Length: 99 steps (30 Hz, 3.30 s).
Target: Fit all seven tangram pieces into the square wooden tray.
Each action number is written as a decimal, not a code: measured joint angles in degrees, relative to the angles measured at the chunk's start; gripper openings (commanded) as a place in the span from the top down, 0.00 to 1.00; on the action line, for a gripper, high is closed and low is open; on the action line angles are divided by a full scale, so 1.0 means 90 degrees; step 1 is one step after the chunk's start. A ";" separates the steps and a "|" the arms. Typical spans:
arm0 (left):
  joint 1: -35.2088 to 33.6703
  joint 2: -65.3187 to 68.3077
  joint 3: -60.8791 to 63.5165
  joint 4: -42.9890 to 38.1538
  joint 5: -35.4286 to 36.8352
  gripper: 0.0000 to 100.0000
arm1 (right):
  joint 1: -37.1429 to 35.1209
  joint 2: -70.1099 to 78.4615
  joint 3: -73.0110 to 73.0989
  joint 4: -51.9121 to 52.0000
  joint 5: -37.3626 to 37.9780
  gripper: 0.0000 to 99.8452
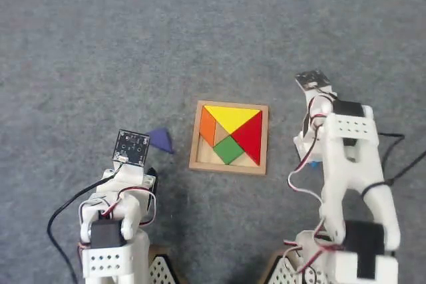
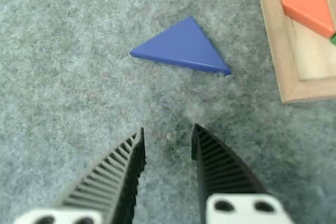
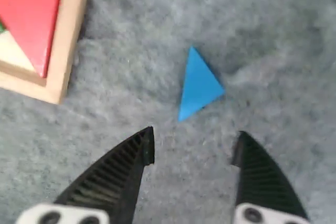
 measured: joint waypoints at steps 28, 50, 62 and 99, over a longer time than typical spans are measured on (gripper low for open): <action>0.0000 0.0000 0.0000 0.0000 0.0000 0.86 | 0.0029 0.2325 -0.0811 -0.1114 0.0039 0.88; 0.0000 0.0000 0.0000 0.0000 0.0000 0.86 | -0.1328 0.0772 -0.0977 -0.0274 0.0049 0.92; 0.0000 0.0000 0.0000 0.0000 0.0000 0.86 | -0.3458 0.2432 -0.3126 0.0215 -0.0088 0.92; 0.0000 0.0000 0.0000 0.0000 0.0000 0.86 | -0.3849 0.2012 -0.1866 0.0117 0.2549 0.92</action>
